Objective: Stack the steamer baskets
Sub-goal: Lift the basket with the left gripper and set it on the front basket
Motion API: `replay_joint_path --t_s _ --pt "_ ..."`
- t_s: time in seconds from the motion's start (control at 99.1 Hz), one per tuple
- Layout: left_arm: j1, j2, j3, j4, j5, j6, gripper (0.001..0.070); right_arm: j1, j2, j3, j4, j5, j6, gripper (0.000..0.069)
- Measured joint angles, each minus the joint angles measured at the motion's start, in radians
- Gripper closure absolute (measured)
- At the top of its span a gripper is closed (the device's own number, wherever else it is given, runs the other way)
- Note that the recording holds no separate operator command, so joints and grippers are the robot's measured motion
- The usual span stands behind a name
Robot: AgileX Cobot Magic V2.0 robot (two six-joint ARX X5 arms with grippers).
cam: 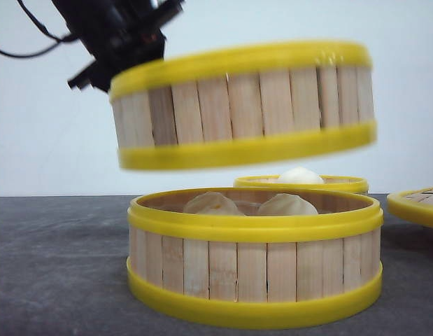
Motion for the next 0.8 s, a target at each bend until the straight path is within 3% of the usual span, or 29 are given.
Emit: replay_joint_path --t_s 0.565,0.797 --pt "-0.002 0.096 0.0 0.055 -0.002 -0.046 0.0684 0.0 0.0 0.0 -0.011 0.0 0.0 0.0333" --pt "-0.003 0.097 0.0 0.011 -0.058 -0.048 0.0684 0.0 0.0 0.0 -0.011 0.0 0.0 0.0333"
